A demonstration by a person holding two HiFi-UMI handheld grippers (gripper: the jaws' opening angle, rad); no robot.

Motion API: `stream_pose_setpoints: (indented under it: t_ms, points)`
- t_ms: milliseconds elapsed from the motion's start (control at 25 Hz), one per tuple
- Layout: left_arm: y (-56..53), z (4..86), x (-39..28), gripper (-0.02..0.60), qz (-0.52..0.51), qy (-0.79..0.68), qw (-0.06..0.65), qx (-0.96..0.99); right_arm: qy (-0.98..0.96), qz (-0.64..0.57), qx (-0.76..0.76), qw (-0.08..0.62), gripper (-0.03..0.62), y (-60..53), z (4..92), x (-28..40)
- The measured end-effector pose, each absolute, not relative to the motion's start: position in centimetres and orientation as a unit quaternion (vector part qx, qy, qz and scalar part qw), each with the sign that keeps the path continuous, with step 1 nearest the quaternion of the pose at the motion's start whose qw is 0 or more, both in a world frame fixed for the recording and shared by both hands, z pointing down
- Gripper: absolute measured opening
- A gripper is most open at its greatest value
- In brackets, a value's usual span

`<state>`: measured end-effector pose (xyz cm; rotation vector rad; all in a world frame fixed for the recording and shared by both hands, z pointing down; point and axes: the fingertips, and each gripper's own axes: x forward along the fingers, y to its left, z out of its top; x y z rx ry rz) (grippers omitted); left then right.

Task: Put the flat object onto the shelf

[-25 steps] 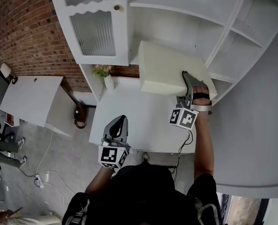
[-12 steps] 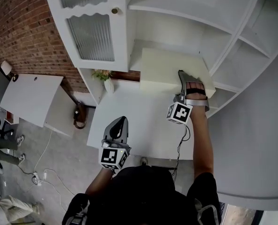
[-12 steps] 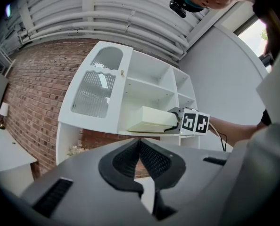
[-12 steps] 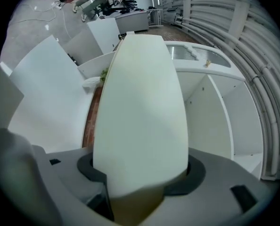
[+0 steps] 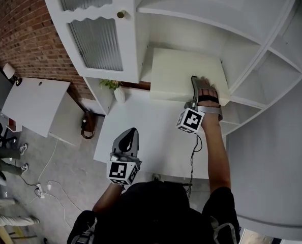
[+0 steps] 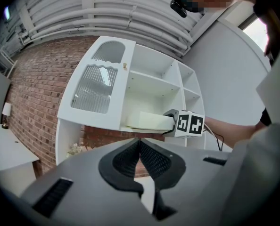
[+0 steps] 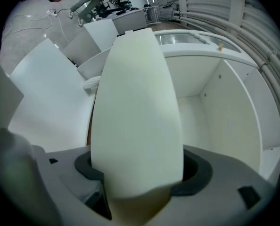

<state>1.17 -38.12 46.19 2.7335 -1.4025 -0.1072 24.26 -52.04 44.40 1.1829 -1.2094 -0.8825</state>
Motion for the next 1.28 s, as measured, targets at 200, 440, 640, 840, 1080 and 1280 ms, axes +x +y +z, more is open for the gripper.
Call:
stream_pose_setpoints:
  t_ms: [200, 440, 640, 840, 1080, 1280]
  points:
    - [-39.6, 46.3, 1.5, 0.010, -0.039, -0.466, 0.033, 0.883, -0.515, -0.373, 0.506, 0.582, 0.359, -54.8, 44.9, 24.7]
    - [-41.1, 46.4, 1.4, 0.010, -0.036, -0.477, 0.034, 0.878, -0.504, -0.363, 0.499, 0.604, 0.380, -57.3, 45.4, 25.4]
    - [-42.2, 46.4, 1.4, 0.009, -0.039, -0.483, 0.029, 0.874, -0.488, -0.364, 0.496, 0.619, 0.411, -59.1, 45.8, 25.9]
    - [-42.3, 46.6, 1.6, 0.010, -0.039, -0.480, 0.035, 0.876, -0.478, -0.366, 0.502, 0.621, 0.423, -59.5, 45.8, 25.9]
    - [-41.4, 46.9, 1.2, 0.009, -0.034, -0.473, 0.048, 0.879, -0.481, -0.374, 0.523, 0.596, 0.425, -57.5, 44.8, 25.2]
    - [-40.0, 46.8, 0.3, 0.010, -0.036, -0.459, 0.048, 0.886, -0.480, -0.381, 0.530, 0.586, 0.425, -55.1, 44.0, 23.7]
